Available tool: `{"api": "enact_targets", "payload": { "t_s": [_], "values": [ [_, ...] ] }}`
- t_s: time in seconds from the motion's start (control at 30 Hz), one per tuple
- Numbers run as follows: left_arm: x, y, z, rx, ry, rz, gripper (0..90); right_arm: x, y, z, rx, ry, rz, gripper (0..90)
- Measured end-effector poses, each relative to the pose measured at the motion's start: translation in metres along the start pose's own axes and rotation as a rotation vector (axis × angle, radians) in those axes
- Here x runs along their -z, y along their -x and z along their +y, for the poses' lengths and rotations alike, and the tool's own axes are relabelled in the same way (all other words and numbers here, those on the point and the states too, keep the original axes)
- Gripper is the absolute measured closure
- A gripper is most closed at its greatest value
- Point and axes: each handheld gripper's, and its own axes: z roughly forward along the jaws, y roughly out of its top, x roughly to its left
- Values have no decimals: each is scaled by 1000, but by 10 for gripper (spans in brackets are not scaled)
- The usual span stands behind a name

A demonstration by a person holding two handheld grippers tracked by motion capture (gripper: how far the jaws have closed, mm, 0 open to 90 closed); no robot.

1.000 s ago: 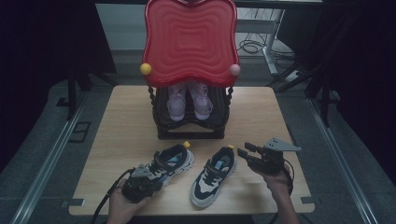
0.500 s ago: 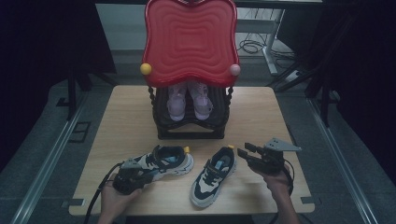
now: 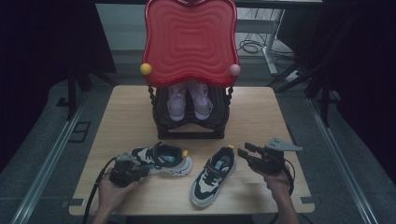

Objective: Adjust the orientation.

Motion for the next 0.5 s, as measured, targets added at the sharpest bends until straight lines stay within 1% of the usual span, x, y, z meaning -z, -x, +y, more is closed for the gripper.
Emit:
{"api": "enact_targets", "payload": {
  "t_s": [0.23, 0.3, 0.37, 0.5],
  "values": [
    [2, -5, -1, 18, 12, 5, 900, 1, 2, -1, -5, -1, -7, 549],
    [3, -7, -3, 25, 15, 0, 900, 1, 2, -1, -7, -1, -7, 548],
    [3, -9, -4, 38, 22, -14, 900, 1, 2, -1, -6, -1, -7, 548],
    [2, -13, -4, 45, 23, -13, 900, 0, 2, -1, -4, -3, -7, 548]
  ]
}}
